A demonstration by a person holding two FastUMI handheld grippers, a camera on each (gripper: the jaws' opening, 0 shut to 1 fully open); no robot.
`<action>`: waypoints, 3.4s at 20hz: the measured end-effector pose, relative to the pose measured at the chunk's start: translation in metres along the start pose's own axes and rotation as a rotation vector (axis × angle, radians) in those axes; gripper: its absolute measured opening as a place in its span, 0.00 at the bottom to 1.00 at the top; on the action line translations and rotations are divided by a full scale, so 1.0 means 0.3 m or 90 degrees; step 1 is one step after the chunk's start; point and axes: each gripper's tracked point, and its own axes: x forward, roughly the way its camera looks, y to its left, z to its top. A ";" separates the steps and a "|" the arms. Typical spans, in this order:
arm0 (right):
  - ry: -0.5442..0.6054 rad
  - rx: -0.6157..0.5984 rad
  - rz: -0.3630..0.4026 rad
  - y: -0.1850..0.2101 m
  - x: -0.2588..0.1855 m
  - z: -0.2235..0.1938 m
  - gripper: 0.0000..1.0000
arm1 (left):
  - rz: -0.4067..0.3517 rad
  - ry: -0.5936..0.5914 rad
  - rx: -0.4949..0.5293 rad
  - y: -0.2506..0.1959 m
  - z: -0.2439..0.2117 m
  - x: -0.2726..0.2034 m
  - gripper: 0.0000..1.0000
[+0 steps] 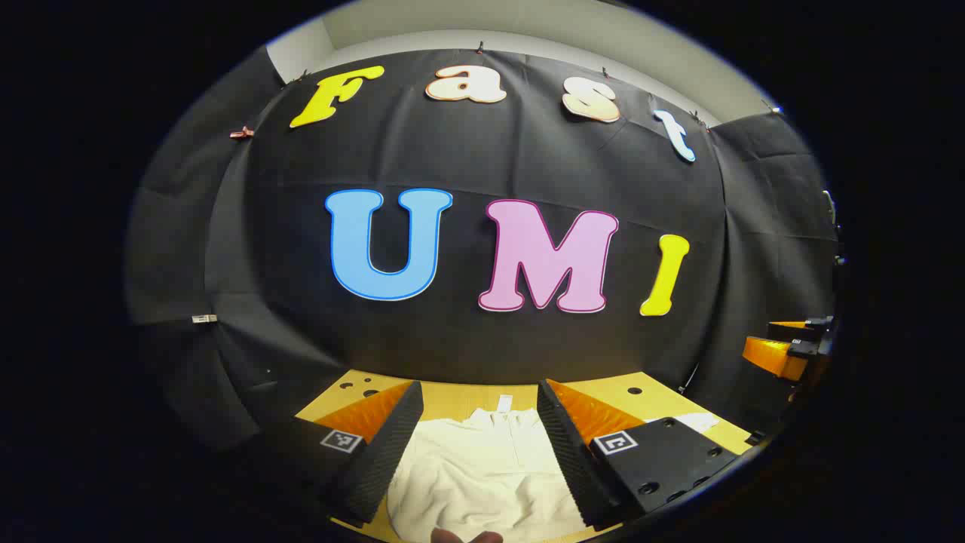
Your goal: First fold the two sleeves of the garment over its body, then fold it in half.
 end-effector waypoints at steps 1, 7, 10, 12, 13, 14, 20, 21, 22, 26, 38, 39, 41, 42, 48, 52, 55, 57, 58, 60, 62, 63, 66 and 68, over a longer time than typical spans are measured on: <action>0.000 -0.002 0.001 -0.003 0.005 0.000 0.98 | -0.002 0.001 0.002 -0.009 -0.001 0.007 0.95; 0.003 0.012 0.012 -0.009 0.033 -0.004 0.98 | -0.012 0.006 0.015 -0.055 -0.001 0.039 0.95; 0.002 0.019 0.015 -0.018 0.041 -0.003 0.98 | -0.015 0.010 0.017 -0.076 0.000 0.052 0.95; 0.004 0.016 0.016 -0.030 0.046 -0.008 0.97 | -0.013 0.012 0.018 -0.086 -0.004 0.057 0.95; 0.004 0.014 0.015 -0.037 0.047 -0.007 0.98 | -0.012 0.012 0.018 -0.090 -0.007 0.058 0.95; 0.004 0.013 0.015 -0.046 0.047 -0.009 0.97 | -0.012 0.014 0.018 -0.097 -0.007 0.061 0.95; 0.082 -0.016 -0.041 -0.226 0.089 -0.145 0.98 | -0.008 0.024 0.023 -0.135 -0.032 0.062 0.95; 0.103 -0.022 -0.054 -0.274 0.100 -0.180 0.98 | -0.005 0.027 0.024 -0.135 -0.041 0.060 0.95; 0.125 -0.024 -0.062 -0.319 0.115 -0.211 0.98 | -0.003 0.031 0.025 -0.139 -0.046 0.061 0.95; 0.212 -0.038 -0.099 -0.515 0.169 -0.381 0.98 | 0.009 0.041 0.031 -0.156 -0.062 0.057 0.95; 0.437 0.014 -0.106 -0.826 0.365 -0.987 0.98 | 0.072 0.084 0.034 -0.254 -0.140 0.058 0.95; 0.451 0.012 -0.100 -0.834 0.382 -1.032 0.98 | 0.080 0.087 0.028 -0.259 -0.148 0.058 0.95; 0.474 0.007 -0.095 -0.860 0.409 -1.113 0.98 | 0.101 0.092 0.027 -0.264 -0.156 0.059 0.95; 0.483 0.008 -0.094 -0.870 0.423 -1.143 0.98 | 0.109 0.094 0.030 -0.267 -0.155 0.056 0.95; 0.539 0.020 -0.076 -0.889 0.462 -1.295 0.98 | 0.141 0.097 0.040 -0.274 -0.155 0.046 0.95; 0.549 0.072 -0.062 -0.879 0.473 -1.335 0.94 | 0.162 0.106 0.049 -0.267 -0.167 0.028 0.95; 0.556 0.088 -0.047 -0.868 0.462 -1.337 0.81 | 0.176 0.109 0.049 -0.255 -0.180 0.004 0.95; 0.542 0.059 -0.039 -0.859 0.459 -1.322 0.38 | 0.182 0.106 0.054 -0.243 -0.174 -0.017 0.95; 0.541 0.036 -0.029 -0.851 0.465 -1.328 0.16 | 0.183 0.102 0.060 -0.234 -0.161 -0.027 0.96; 0.525 0.020 -0.012 -0.826 0.450 -1.286 0.11 | 0.180 0.094 0.068 -0.213 -0.145 -0.035 0.98; 0.501 0.029 -0.031 -0.845 0.437 -1.236 0.11 | 0.171 0.090 0.066 -0.197 -0.144 -0.034 0.99; 0.491 0.037 -0.049 -0.866 0.421 -1.212 0.11 | 0.162 0.090 0.064 -0.190 -0.151 -0.033 0.98; 0.462 0.040 -0.091 -0.894 0.341 -1.125 0.11 | 0.128 0.090 0.061 -0.158 -0.158 -0.016 0.98; 0.440 0.035 -0.113 -0.878 0.277 -1.057 0.11 | 0.101 0.089 0.067 -0.127 -0.158 -0.003 0.99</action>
